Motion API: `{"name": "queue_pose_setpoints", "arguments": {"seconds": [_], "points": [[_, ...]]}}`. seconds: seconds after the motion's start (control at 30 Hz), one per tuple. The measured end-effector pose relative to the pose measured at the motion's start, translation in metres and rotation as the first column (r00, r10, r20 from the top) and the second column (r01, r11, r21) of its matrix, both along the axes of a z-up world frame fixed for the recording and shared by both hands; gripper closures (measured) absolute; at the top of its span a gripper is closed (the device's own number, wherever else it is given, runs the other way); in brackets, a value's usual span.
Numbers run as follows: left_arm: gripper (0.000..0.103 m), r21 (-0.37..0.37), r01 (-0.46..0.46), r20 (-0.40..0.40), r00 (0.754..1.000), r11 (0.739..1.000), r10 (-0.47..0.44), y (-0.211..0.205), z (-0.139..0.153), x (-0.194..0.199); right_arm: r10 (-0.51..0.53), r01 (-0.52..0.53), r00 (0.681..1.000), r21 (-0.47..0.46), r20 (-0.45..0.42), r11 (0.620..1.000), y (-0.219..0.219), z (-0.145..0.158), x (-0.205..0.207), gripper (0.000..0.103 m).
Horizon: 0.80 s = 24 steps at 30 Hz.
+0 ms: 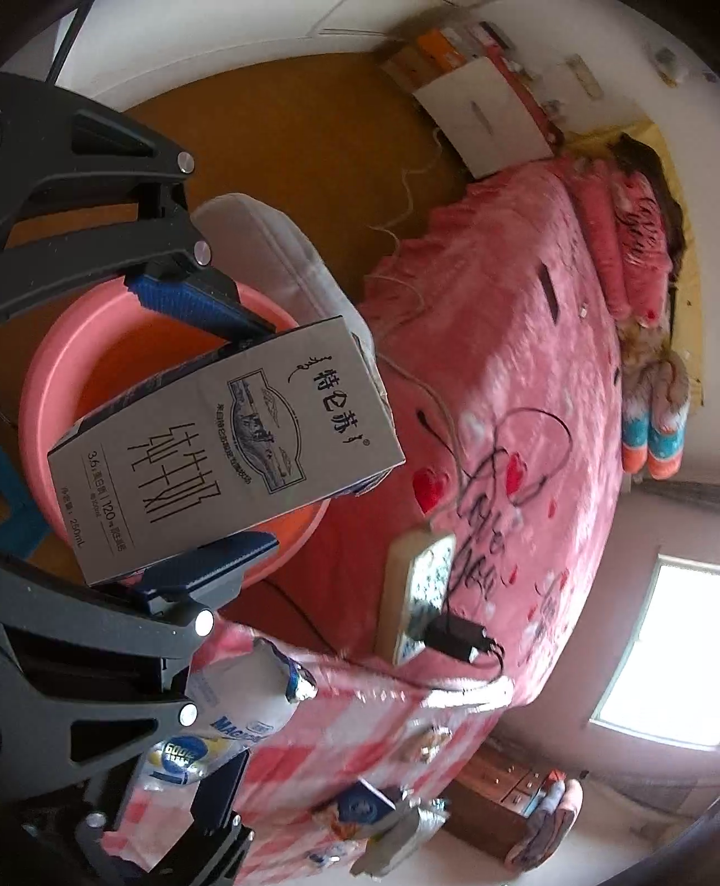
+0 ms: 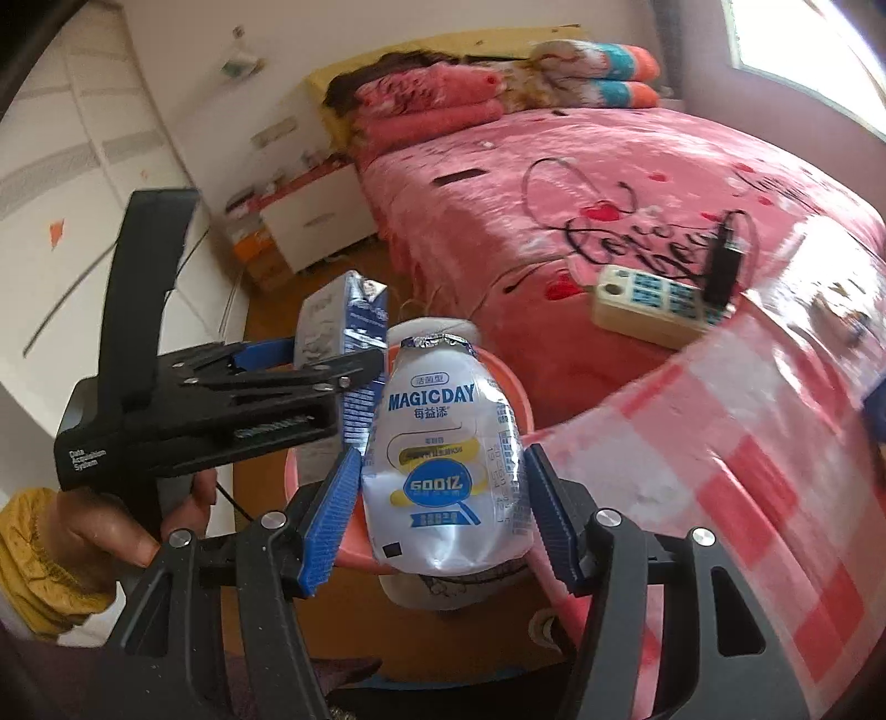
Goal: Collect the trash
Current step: 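Carry both items to the orange bucket and open both tools to drop them, then return both tools to the trash items on the sheet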
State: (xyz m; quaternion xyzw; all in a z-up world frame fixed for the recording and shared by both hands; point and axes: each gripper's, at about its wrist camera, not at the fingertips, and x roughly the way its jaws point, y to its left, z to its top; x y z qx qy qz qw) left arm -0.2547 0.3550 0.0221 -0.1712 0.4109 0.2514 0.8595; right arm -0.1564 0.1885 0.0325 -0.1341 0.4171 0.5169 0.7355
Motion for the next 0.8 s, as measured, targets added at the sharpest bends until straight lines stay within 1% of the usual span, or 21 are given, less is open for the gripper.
{"name": "queue_pose_setpoints", "arguments": {"seconds": [0.03, 0.1, 0.17, 0.23, 0.3, 0.37, 0.43, 0.57, 0.67, 0.73, 0.8], "points": [[0.032, -0.007, -0.003, -0.007, 1.0, 1.0, 0.002, 0.003, -0.006, -0.001, 0.008, -0.008, 1.0, -0.01, 0.019, 1.0, 0.004, -0.003, -0.002, 0.038], [0.03, -0.002, -0.007, -0.018, 1.0, 1.0, 0.007, 0.004, -0.013, -0.002, 0.017, -0.016, 0.999, -0.017, 0.039, 1.0, 0.008, -0.008, -0.004, 0.02], [0.027, 0.002, -0.003, -0.03, 1.0, 1.0, 0.003, 0.005, -0.02, -0.002, -0.011, 0.011, 0.999, -0.01, 0.042, 1.0, 0.004, -0.011, -0.002, 0.019], [0.024, 0.014, -0.001, -0.036, 0.999, 1.0, 0.001, 0.005, -0.025, -0.002, -0.043, 0.042, 0.999, 0.024, 0.028, 0.999, -0.006, -0.008, 0.002, 0.018], [0.023, 0.023, 0.008, -0.021, 1.0, 1.0, -0.007, 0.002, -0.024, -0.001, -0.088, 0.087, 0.996, 0.057, 0.025, 0.995, -0.018, -0.004, 0.008, 0.012], [0.022, 0.035, 0.016, 0.004, 1.0, 0.999, -0.016, -0.002, -0.02, 0.001, -0.146, 0.143, 0.989, 0.096, 0.019, 0.985, -0.034, 0.0, 0.014, 0.012], [0.021, 0.054, 0.022, 0.023, 0.999, 0.998, -0.023, -0.008, -0.016, 0.004, -0.191, 0.188, 0.981, 0.112, 0.015, 0.976, -0.046, 0.002, 0.019, 0.011], [0.021, 0.105, 0.069, -0.002, 0.998, 0.992, -0.069, -0.024, -0.009, 0.016, -0.28, 0.279, 0.96, 0.141, -0.01, 0.95, -0.071, 0.001, 0.031, 0.011], [0.021, 0.112, 0.103, 0.014, 0.994, 0.988, -0.105, -0.037, -0.003, 0.023, -0.345, 0.345, 0.938, 0.176, -0.033, 0.922, -0.094, -0.001, 0.038, 0.01], [0.021, 0.101, 0.128, 0.031, 0.991, 0.987, -0.132, -0.046, 0.002, 0.027, -0.381, 0.381, 0.924, 0.185, -0.04, 0.906, -0.106, -0.002, 0.04, 0.01], [0.021, 0.104, 0.16, 0.021, 0.986, 0.982, -0.163, -0.058, 0.005, 0.033, -0.409, 0.41, 0.911, 0.192, -0.042, 0.892, -0.116, -0.003, 0.043, 0.01]]}}
